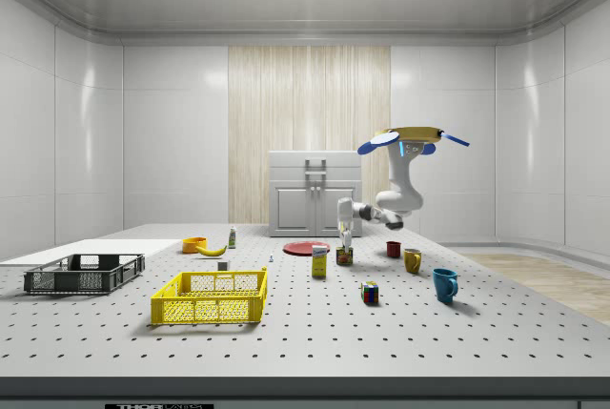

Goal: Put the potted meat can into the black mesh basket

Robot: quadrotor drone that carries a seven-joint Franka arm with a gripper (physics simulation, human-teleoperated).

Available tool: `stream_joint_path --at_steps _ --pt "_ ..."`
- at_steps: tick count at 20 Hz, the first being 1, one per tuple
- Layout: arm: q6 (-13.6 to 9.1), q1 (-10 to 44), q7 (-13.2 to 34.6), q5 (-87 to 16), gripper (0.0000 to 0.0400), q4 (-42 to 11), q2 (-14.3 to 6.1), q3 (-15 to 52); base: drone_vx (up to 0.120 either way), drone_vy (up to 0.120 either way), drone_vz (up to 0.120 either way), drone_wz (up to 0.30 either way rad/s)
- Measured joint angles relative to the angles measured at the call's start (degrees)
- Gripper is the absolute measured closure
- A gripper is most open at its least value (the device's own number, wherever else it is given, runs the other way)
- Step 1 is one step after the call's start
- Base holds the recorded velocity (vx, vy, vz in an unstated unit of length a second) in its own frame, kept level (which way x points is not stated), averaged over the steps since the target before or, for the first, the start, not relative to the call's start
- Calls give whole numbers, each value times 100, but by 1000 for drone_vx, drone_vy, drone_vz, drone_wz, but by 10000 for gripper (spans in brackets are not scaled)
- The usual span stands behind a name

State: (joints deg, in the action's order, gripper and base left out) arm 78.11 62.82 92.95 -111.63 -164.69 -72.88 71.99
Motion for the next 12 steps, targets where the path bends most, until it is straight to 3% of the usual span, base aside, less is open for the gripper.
stream_joint_path --at_steps 7,11,12 --pt "212 30 11 -107 0 47 -163 -150 0 0 0 0" --pt "291 52 25 -113 85 61 -233 -174 0 0 0 0" --pt "304 58 27 -116 89 62 -248 -175 0 0 0 0"
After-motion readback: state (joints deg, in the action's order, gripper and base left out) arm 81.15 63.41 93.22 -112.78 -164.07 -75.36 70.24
